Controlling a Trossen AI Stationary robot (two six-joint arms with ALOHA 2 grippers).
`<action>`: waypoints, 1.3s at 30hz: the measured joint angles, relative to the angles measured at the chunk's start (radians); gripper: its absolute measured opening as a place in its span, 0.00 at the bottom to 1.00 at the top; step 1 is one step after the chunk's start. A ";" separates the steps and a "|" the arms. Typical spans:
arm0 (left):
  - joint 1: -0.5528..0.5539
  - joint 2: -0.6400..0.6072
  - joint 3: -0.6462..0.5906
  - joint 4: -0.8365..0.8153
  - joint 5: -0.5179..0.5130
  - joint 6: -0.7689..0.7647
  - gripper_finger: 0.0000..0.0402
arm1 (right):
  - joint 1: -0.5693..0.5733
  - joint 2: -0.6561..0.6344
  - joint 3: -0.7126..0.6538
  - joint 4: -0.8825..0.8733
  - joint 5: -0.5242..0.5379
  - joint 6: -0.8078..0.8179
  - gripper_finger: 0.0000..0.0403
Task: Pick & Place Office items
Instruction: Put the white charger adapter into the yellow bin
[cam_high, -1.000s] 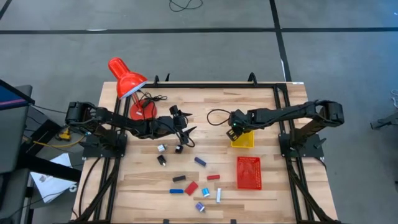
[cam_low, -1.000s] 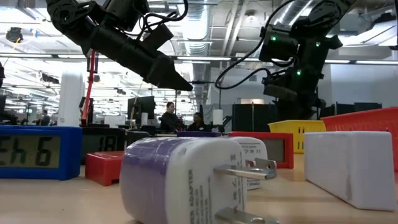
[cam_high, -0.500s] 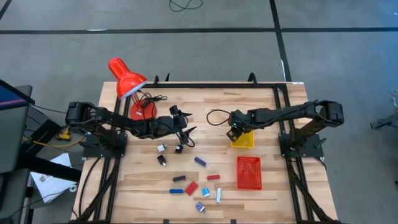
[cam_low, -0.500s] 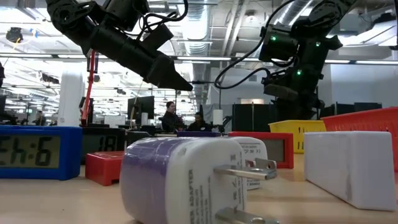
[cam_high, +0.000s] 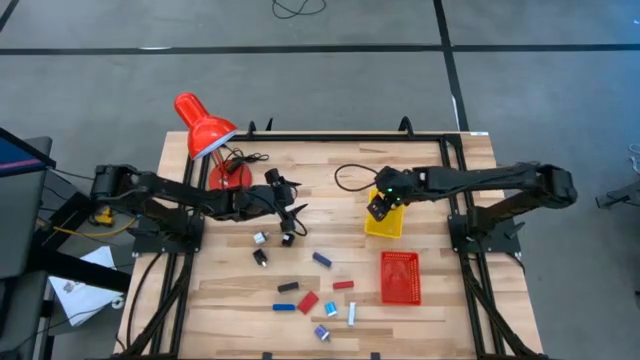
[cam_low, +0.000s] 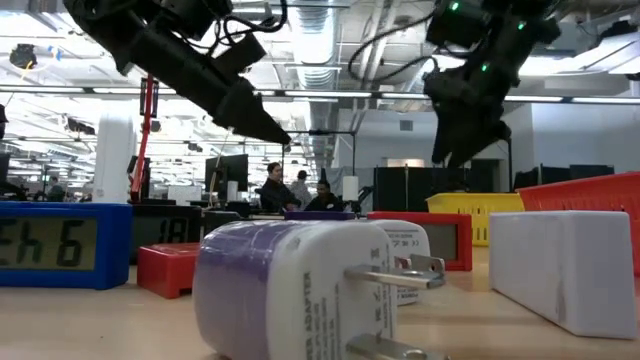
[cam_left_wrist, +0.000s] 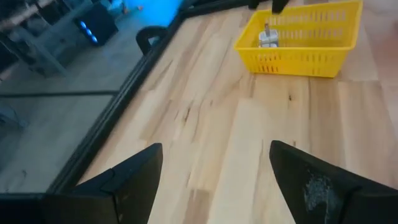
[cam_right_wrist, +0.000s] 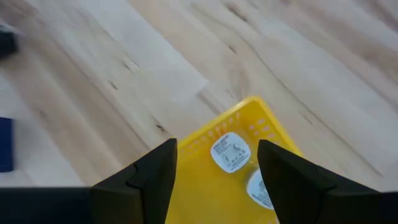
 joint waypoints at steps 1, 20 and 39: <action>0.000 -0.024 0.000 -0.042 0.021 -0.036 0.72 | 0.007 -0.017 0.000 0.003 0.011 -0.002 0.54; 0.000 -0.164 0.000 -0.367 0.351 -0.212 0.72 | 0.039 0.007 0.000 0.055 0.122 -0.026 0.54; -0.002 -0.162 0.011 -0.703 0.469 -0.188 0.72 | 0.020 0.051 0.000 0.076 0.121 -0.044 0.54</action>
